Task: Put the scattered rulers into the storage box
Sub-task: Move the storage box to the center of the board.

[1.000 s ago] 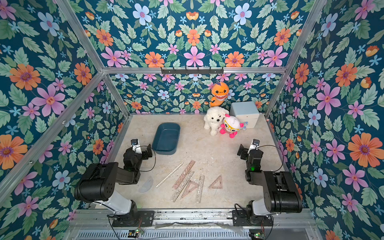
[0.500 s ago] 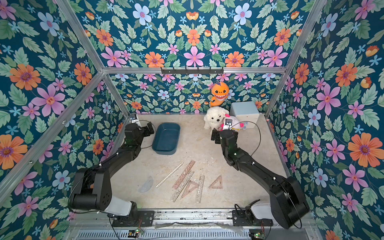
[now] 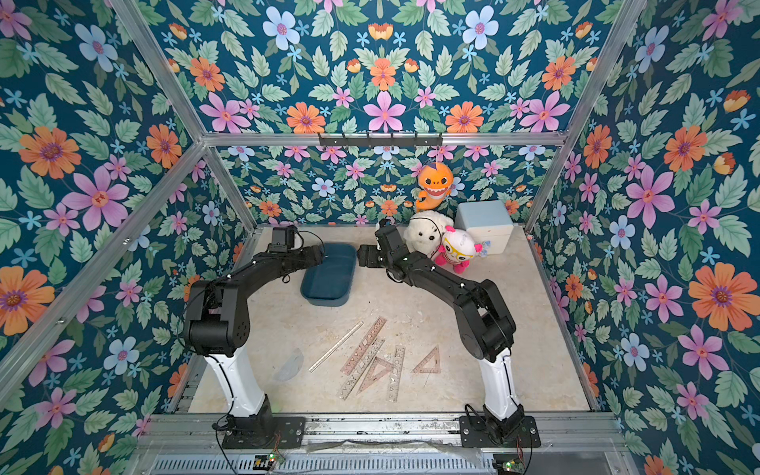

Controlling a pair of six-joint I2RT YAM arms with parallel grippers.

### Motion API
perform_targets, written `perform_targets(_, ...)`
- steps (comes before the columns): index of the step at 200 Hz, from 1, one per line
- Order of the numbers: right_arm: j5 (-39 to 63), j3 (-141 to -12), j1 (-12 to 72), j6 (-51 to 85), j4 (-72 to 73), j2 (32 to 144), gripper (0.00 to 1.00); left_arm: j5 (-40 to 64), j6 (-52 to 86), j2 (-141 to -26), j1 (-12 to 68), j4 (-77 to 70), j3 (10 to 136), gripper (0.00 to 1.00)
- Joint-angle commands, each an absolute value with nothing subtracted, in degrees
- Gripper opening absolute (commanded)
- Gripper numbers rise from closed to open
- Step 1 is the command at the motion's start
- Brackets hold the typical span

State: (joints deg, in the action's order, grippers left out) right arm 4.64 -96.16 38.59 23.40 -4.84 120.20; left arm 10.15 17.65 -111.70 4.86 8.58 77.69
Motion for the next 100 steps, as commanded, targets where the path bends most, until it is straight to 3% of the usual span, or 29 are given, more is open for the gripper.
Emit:
perform_targets(1, 10.84, -101.06, 38.95, 26.28, -8.96, 124.27, 0.85, 13.59, 17.78, -112.88, 4.57, 12.17, 78.18, 0.85)
perform_targets(45, 12.2, -109.25, 39.28, 27.4, -14.89, 131.41, 0.73, 19.06, 19.38, -114.26, 5.3, 11.07, 75.61, 0.76)
perform_targets(100, 10.73, -106.71, 39.25, 28.38, -14.69, 131.21, 0.7, 19.94, 21.84, -112.51, 9.99, 9.54, 73.24, 0.74)
